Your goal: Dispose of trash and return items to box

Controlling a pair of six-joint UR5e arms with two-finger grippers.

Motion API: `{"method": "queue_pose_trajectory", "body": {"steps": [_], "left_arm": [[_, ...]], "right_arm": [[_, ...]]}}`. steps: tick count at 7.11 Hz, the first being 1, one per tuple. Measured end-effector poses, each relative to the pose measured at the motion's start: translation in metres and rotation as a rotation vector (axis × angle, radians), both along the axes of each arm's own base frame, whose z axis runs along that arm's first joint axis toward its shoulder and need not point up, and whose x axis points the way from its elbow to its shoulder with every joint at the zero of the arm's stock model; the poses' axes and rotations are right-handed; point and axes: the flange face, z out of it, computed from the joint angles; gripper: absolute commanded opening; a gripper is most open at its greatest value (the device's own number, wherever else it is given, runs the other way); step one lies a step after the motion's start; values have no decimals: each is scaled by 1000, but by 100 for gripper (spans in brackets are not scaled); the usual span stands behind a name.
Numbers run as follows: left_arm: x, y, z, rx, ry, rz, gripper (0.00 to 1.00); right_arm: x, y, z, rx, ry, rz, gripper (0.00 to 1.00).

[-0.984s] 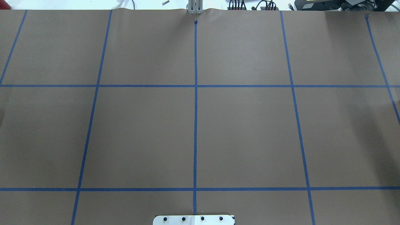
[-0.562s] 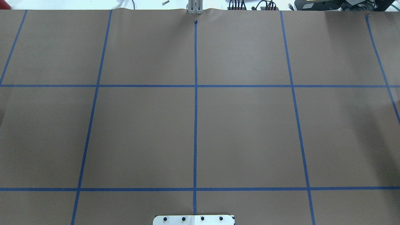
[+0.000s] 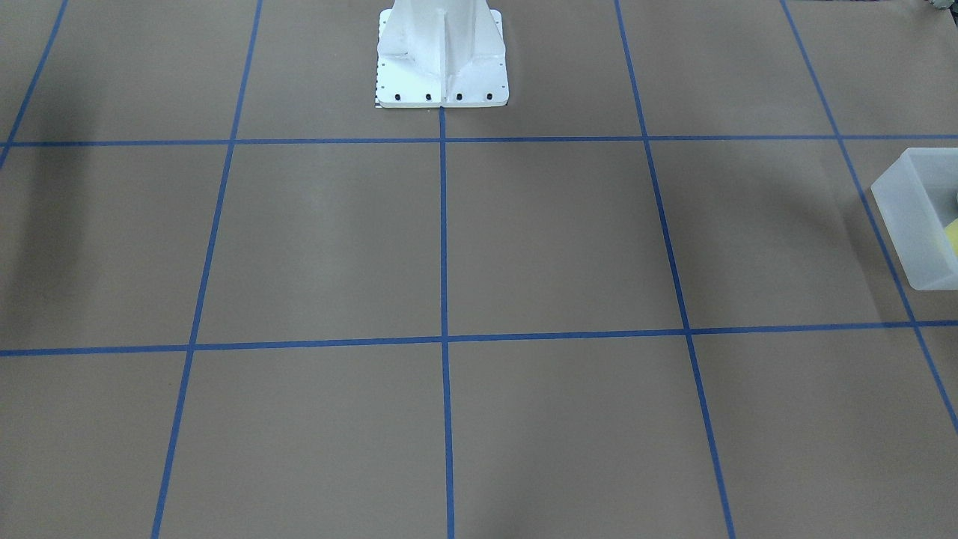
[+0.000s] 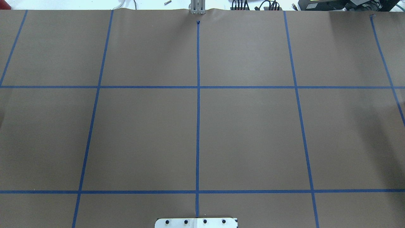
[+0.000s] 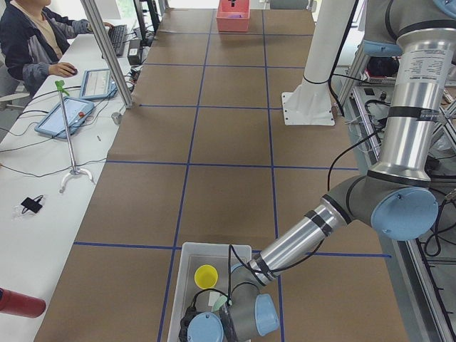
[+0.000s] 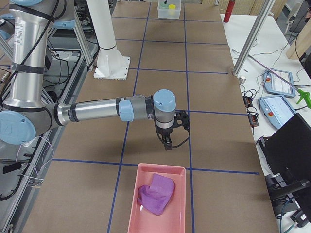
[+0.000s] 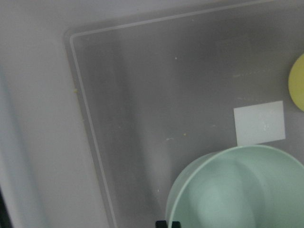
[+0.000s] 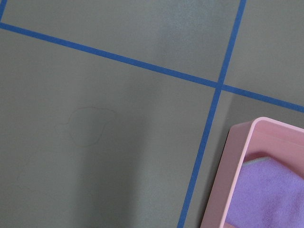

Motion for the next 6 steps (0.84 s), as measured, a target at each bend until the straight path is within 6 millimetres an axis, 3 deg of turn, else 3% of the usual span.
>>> {"method": "queue_pose_trajectory", "body": {"steps": [1,2,3,6], "left_arm": [[1,0,1,0,0,2,14],[2,0,1,1,-1,4,62],[2,-3,0,4,-1,4,98],[2,-11,-7,8,-1,-4,98]], "right_arm": [[0,1,1,-1,0,0,100],[0,2,1,-4,0,0,100],[0,3,1,-4,0,0,100],[1,9,-5,4,-2,2,100]]}}
